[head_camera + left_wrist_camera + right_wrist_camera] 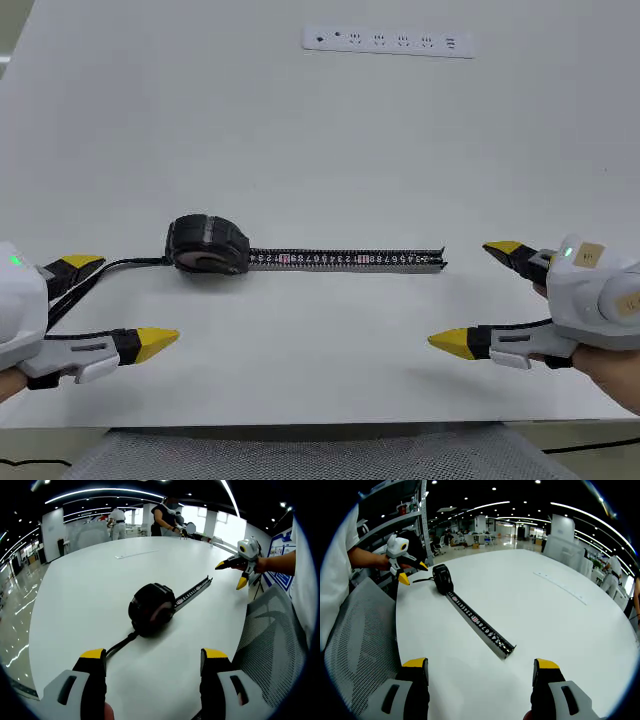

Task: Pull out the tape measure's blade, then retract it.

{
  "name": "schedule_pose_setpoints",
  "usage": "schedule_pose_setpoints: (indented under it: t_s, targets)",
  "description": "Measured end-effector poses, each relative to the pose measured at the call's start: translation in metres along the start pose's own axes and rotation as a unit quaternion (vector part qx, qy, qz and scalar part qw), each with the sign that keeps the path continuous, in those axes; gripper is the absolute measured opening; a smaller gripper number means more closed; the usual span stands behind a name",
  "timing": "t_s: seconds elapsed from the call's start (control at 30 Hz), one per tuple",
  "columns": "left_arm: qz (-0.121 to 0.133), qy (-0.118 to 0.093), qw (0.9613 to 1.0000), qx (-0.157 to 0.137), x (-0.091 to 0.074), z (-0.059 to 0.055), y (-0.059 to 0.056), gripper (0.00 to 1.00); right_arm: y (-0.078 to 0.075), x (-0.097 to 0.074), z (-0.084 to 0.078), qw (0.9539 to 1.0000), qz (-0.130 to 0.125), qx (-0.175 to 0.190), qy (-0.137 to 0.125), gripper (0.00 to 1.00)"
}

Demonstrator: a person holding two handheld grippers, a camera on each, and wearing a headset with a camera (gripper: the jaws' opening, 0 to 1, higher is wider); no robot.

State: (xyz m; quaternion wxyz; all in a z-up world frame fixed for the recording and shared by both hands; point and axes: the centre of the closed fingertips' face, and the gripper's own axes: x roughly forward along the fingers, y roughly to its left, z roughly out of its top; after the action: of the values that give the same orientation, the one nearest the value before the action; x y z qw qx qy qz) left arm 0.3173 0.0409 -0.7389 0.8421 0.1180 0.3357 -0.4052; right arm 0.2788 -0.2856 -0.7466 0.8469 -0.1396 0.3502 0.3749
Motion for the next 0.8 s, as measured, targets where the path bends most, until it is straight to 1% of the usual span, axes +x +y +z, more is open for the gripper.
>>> schedule_pose_setpoints:
  t_s: [0.07,0.13,0.2,0.23,0.3,0.37,0.4,0.43,0.47,0.5,0.6,0.8]
  targets:
    - [-0.001,-0.001,1.0000,-0.001,-0.001,-0.001,-0.002,0.74,0.002,-0.002,-0.002,1.0000,0.001,0.000,-0.003,0.85]
    - [0.007,-0.013,0.9999,-0.006,-0.004,0.001,-0.001,0.74,0.004,-0.005,-0.003,0.9999,0.000,0.007,-0.009,0.86]
    - [0.008,-0.018,0.9997,-0.015,-0.006,0.000,-0.003,0.75,0.006,-0.007,-0.005,0.9998,-0.003,0.012,-0.014,0.86]
    - [0.011,-0.020,0.9996,-0.014,-0.006,-0.001,-0.003,0.75,0.008,-0.007,-0.006,0.9998,-0.003,0.014,-0.015,0.86]
    - [0.008,-0.019,0.9996,-0.019,-0.007,-0.004,-0.006,0.75,0.010,-0.007,-0.010,0.9998,-0.004,0.014,-0.016,0.86]
    - [0.007,-0.023,0.9994,-0.025,-0.007,-0.005,-0.009,0.76,0.015,-0.009,-0.012,0.9997,-0.003,0.017,-0.018,0.86]
    - [0.007,-0.022,0.9994,-0.026,-0.008,-0.006,-0.010,0.76,0.016,-0.010,-0.012,0.9997,-0.007,0.015,-0.020,0.85]
    - [0.001,-0.025,0.9992,-0.031,-0.007,-0.007,-0.013,0.76,0.017,-0.011,-0.013,0.9996,-0.006,0.018,-0.022,0.85]
    - [0.002,-0.025,0.9991,-0.034,-0.008,-0.008,-0.013,0.77,0.019,-0.011,-0.014,0.9995,-0.005,0.022,-0.022,0.85]
    - [-0.002,-0.028,0.9988,-0.039,-0.008,-0.008,-0.015,0.77,0.021,-0.012,-0.015,0.9994,-0.006,0.023,-0.024,0.84]
    - [-0.001,-0.036,0.9982,-0.048,-0.009,-0.008,-0.017,0.79,0.022,-0.014,-0.016,0.9991,-0.010,0.030,-0.027,0.84]
    - [0.002,-0.044,0.9977,-0.052,-0.011,-0.007,-0.019,0.79,0.020,-0.015,-0.015,0.9986,-0.018,0.037,-0.034,0.85]
